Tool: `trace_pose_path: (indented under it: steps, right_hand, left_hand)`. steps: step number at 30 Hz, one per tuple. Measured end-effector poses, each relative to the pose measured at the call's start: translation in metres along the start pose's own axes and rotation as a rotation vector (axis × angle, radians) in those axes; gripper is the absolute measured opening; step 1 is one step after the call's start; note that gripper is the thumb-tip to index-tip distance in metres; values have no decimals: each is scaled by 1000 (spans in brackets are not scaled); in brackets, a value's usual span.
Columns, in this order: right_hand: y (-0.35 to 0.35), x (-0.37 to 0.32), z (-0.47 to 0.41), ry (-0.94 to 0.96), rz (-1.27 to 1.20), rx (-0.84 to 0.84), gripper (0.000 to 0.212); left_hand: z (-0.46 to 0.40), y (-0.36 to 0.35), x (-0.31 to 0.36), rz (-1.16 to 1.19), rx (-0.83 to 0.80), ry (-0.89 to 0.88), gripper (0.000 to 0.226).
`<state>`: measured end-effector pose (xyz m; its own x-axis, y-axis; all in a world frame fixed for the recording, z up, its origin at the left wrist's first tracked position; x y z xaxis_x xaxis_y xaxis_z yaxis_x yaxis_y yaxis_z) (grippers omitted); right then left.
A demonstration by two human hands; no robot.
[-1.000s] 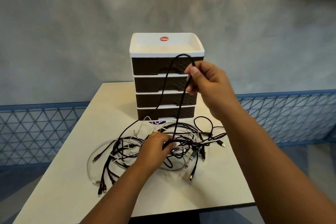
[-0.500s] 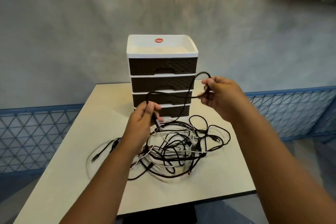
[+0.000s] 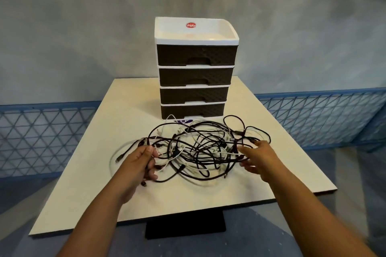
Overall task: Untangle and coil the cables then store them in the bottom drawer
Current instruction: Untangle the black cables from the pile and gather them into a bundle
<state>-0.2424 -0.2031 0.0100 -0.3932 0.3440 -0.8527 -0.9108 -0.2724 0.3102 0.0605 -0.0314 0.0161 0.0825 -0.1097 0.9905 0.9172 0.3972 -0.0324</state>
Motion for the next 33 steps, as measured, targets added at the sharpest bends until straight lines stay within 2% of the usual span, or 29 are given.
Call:
trace_pose_path:
  steps: [2, 3, 4, 5, 7, 9, 10, 14, 18, 22, 25, 29, 33]
  right_hand:
    - [9, -19, 5, 177, 496, 251, 78]
    - [2, -36, 14, 283, 619, 327, 80]
    - [-13, -52, 22, 402, 665, 338, 72]
    - [-32, -68, 28, 511, 698, 285, 59]
    - [-91, -89, 36, 683, 799, 44, 31]
    - [-148, -95, 45, 818, 933, -162, 20]
    - [-169, -94, 48, 873, 1005, -208, 20]
    - [-217, -81, 40, 929, 1288, -188, 29]
    - [-224, -73, 37, 919, 1417, -131, 34]
    - [-219, -74, 33, 905, 1327, -172, 25]
    - [-203, -91, 36, 916, 1105, -195, 21]
    - [-138, -147, 59, 1055, 732, -1, 19]
    - [-50, -188, 88, 1091, 320, 93, 17]
  left_hand:
    - [6, 10, -8, -32, 27, -2, 32]
    - [9, 14, -11, -41, 31, -4, 32]
    - [12, 17, -13, -50, 34, -5, 33]
    - [14, 18, -15, -59, 36, -5, 34]
    - [19, 23, -19, -62, 56, -1, 33]
    - [23, 28, -24, -60, 71, 2, 32]
    - [25, 31, -26, -60, 74, 5, 32]
    - [27, 39, -33, -44, 88, 22, 31]
    - [27, 38, -32, -51, 95, 31, 31]
    - [28, 35, -26, -43, 111, 15, 30]
    - [32, 33, -22, -27, 120, 6, 30]
    - [41, 22, -13, -16, 69, 8, 33]
    - [52, -17, -12, -49, -117, 54, 41]
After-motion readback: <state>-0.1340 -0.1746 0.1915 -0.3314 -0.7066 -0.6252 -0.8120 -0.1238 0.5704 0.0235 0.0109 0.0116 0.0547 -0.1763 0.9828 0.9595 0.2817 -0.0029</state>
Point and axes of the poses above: each hand's wrist, its own z-axis away from the middle knuckle, its own y-axis out of the back of the hand, x = y × z, the point moved 10 cm from there along -z, towards the middle knuckle, and after that the axes turned 4 degrees about -x, right-handed, at the moved point
